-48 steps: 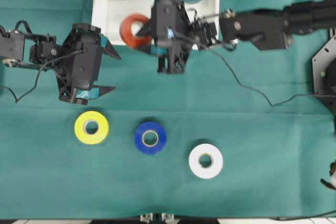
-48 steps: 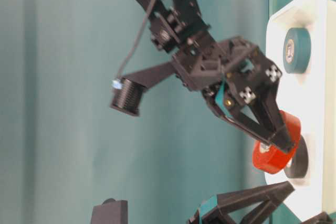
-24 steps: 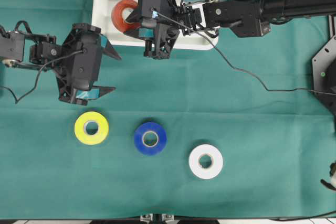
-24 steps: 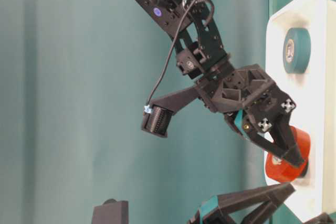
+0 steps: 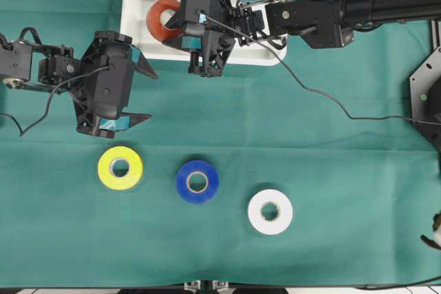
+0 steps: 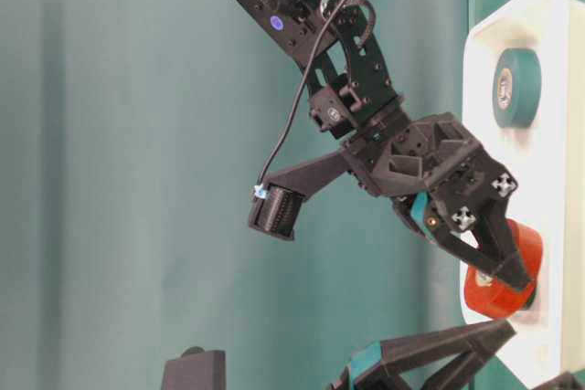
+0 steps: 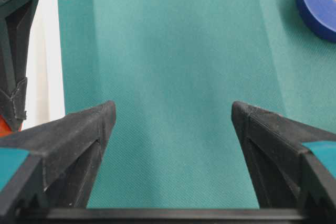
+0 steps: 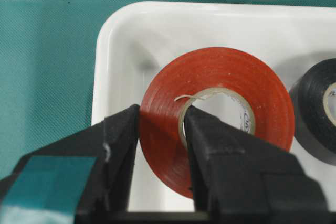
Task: Put the tape alternately from left to right into the white case.
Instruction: 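Place the red roll in the tray, open and lift the right gripper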
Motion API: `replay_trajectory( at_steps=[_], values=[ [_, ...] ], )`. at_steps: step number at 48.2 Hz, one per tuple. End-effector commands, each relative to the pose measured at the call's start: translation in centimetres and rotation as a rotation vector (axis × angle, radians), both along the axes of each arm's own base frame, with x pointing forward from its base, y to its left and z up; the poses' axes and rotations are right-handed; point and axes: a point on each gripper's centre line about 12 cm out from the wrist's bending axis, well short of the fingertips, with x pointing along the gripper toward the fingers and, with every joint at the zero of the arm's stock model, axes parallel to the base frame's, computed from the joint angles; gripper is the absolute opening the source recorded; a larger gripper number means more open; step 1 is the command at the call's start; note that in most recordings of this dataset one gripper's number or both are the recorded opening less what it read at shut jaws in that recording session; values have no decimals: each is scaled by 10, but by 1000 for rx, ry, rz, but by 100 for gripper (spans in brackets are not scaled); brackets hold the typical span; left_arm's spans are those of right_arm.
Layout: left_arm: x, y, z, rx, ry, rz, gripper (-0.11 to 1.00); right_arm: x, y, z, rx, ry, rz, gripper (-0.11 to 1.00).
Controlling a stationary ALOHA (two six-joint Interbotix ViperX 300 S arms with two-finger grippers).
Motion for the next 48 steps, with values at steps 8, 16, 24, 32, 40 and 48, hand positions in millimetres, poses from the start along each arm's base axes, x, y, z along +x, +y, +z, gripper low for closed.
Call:
replay_trajectory(
  at_steps=[8,16,24,32,40,48],
  values=[
    [-2,0,4,-1,-18,0,70,6,0,20,-12,-52,7,75],
    [-2,0,5,-1,-20,0,70,6,1,19,-13,-51,9,70],
    [-2,0,4,-1,-18,0,70,5,2,20,-13,-50,10,70],
    [-1,0,5,-1,-21,0,70,0,10,28,-13,-59,23,70],
    [-2,0,5,-1,-20,0,70,-13,23,43,-16,-75,45,70],
    [-1,0,5,-1,-21,0,70,-27,43,48,-13,-76,83,70]
  ],
)
